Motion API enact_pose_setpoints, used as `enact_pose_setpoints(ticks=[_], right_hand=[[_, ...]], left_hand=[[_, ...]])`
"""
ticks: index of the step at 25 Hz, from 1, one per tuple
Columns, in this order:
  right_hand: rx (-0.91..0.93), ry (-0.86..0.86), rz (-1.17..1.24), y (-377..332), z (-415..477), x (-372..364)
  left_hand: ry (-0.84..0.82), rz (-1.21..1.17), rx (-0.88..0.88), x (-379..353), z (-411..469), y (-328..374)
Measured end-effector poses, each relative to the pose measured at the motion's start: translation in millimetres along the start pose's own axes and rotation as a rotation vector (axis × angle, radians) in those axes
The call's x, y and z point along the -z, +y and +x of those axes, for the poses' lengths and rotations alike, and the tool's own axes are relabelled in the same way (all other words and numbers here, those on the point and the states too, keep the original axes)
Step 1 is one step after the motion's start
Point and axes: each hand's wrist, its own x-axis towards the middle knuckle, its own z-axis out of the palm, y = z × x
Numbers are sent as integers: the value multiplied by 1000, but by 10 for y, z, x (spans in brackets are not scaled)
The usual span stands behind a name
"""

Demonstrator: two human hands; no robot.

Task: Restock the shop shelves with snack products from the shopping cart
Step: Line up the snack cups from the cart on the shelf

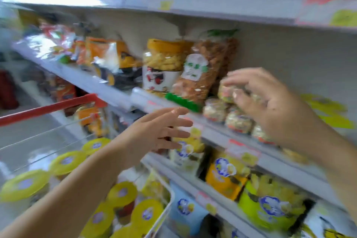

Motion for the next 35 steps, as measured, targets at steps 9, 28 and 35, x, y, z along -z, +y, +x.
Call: enact_pose_setpoints(ticks=[9, 28, 35], right_hand=[[-55, -735, 447, -837, 221, -3339], [-120, -584, 601, -1245, 626, -3229], [-407, -569, 954, -952, 390, -2536]], left_hand=[[927, -12, 145, 1629, -1935, -589], [873, 272, 171, 1566, -2077, -707], [467, 29, 215, 1198, -1477, -637]])
